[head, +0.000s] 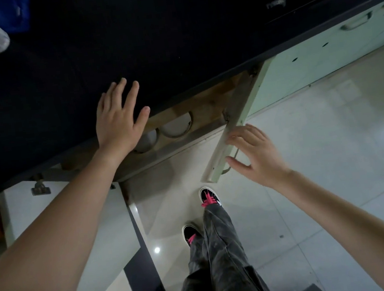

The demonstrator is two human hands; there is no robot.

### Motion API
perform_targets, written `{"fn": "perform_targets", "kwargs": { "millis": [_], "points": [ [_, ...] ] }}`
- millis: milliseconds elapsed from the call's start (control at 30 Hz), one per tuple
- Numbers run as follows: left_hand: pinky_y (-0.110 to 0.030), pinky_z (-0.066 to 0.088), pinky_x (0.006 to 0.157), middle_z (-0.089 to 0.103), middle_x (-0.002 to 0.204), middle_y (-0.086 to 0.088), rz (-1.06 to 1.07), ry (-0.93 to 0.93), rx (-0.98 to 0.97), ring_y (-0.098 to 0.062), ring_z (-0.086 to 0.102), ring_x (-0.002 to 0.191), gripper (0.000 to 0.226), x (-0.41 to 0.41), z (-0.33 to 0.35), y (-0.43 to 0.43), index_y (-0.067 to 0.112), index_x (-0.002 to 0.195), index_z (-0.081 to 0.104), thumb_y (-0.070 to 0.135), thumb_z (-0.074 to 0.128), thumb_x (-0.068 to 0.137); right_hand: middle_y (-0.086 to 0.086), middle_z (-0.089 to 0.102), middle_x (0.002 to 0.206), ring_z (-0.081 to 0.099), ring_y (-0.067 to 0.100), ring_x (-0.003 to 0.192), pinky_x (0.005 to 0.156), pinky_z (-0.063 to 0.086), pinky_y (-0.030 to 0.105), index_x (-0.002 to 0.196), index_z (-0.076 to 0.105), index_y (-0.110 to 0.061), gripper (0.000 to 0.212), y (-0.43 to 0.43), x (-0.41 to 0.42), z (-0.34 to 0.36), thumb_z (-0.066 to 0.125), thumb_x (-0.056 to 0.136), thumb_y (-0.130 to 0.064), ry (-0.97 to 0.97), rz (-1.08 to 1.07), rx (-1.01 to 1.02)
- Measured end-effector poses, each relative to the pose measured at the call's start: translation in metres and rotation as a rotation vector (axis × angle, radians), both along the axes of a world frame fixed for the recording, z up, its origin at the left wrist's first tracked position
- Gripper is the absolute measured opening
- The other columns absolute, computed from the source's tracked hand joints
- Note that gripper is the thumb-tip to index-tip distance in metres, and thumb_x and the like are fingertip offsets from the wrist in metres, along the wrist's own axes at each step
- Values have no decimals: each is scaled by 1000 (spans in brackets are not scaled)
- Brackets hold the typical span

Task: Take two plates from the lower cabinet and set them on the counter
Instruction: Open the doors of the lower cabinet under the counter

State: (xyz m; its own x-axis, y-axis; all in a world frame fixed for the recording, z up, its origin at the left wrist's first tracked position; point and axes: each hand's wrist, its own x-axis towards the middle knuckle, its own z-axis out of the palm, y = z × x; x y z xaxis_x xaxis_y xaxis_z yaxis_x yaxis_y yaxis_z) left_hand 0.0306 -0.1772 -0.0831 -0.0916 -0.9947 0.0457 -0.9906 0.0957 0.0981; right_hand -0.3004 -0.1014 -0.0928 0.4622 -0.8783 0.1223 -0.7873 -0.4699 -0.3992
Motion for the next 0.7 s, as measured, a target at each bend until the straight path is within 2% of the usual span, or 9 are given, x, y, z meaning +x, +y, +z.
{"fn": "perform_targets", "kwargs": {
  "millis": [67, 133, 167, 233, 267, 400, 500, 700],
  "points": [
    [-46, 19, 120, 26, 159, -11, -3, -2, 0, -31, 22, 147, 59, 0, 0, 0, 21, 152, 25, 51, 26, 100, 0, 70, 105, 62, 21, 111, 116, 34, 41, 99, 71, -14, 35, -12, 15, -6, 58, 89, -46, 51, -15, 47],
    [-46, 19, 120, 26, 159, -11, -6, -2, 1, -31, 22, 147, 59, 1, -1, 0, 21, 152, 24, 50, 27, 100, -2, 68, 91, 62, 18, 99, 118, 31, 37, 85, 68, -15, 37, -21, 28, -11, 57, 87, -51, 101, -67, 61],
    [-46, 19, 120, 25, 159, -11, -7, -3, -1, -31, 22, 147, 59, 1, -1, 0, 22, 152, 24, 50, 27, 100, -3, 66, 86, 60, 18, 94, 116, 36, 39, 80, 65, -15, 37, -24, 30, -12, 57, 85, -51, 119, -87, 79],
    [-45, 18, 119, 25, 159, -10, -13, -1, 2, -31, 21, 147, 59, 0, -1, 0, 22, 152, 23, 51, 26, 100, -2, 61, 84, 55, 21, 91, 98, 50, 40, 76, 60, -14, 33, -21, 24, -13, 56, 83, -46, 103, -108, 135],
    [-45, 18, 119, 24, 159, -10, -13, 3, 5, -31, 21, 147, 59, -1, 0, 0, 22, 152, 23, 51, 26, 100, -2, 61, 84, 54, 21, 90, 92, 51, 38, 76, 59, -14, 30, -17, 16, -13, 55, 83, -43, 85, -104, 151],
    [-47, 19, 118, 24, 159, -11, -15, 14, -4, -32, 21, 147, 59, -2, 0, 1, 23, 152, 23, 50, 27, 100, -2, 65, 87, 58, 18, 94, 102, 43, 27, 81, 67, -13, 22, -1, -41, -15, 60, 83, -34, 39, -4, 143],
    [-48, 17, 118, 23, 160, -11, -8, 20, 2, -32, 19, 147, 58, -2, -2, 1, 24, 152, 21, 50, 27, 100, 3, 69, 92, 64, 22, 105, 113, 39, 34, 81, 69, -7, 20, 4, -88, -20, 66, 82, -27, 17, 68, 129],
    [-49, 17, 117, 23, 159, -12, -8, 13, -21, -33, 19, 146, 58, -2, -5, -1, 24, 152, 21, 49, 27, 100, 9, 70, 94, 65, 28, 114, 107, 45, 47, 84, 71, -2, 18, -1, -167, -25, 68, 83, -19, 47, 122, 48]
  ]
}}
